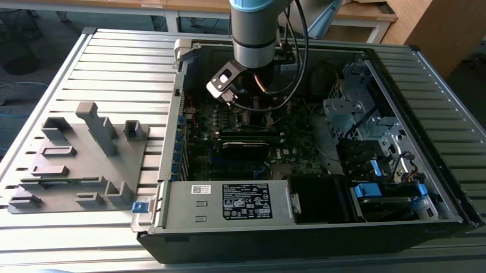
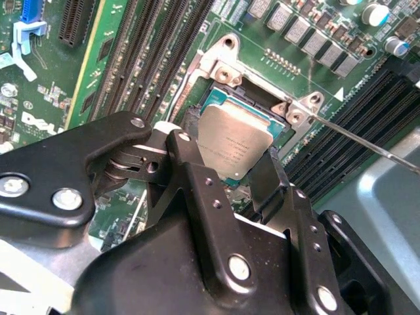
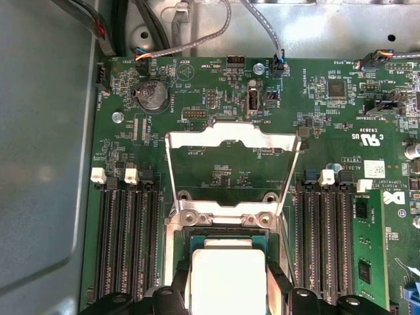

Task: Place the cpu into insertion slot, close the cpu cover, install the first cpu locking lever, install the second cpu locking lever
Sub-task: 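Place the cpu into insertion slot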

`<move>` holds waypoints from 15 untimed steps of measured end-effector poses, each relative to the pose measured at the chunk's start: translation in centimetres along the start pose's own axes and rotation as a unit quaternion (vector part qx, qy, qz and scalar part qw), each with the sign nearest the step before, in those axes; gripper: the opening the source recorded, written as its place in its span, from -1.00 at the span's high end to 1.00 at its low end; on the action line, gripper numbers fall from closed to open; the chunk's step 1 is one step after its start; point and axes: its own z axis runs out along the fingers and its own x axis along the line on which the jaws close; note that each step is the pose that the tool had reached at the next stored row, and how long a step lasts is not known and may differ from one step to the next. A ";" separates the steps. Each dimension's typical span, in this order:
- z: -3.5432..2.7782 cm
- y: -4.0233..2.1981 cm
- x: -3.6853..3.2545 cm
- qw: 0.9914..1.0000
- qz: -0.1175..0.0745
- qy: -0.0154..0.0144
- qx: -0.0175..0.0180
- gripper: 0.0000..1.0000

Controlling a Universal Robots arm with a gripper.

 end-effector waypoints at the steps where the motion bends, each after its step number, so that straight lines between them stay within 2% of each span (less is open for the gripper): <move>1: 0.01 0.00 0.00 1.000 0.000 0.000 0.000 -0.08; 15: 0.11 -0.01 0.00 1.000 0.000 0.000 0.000 -0.08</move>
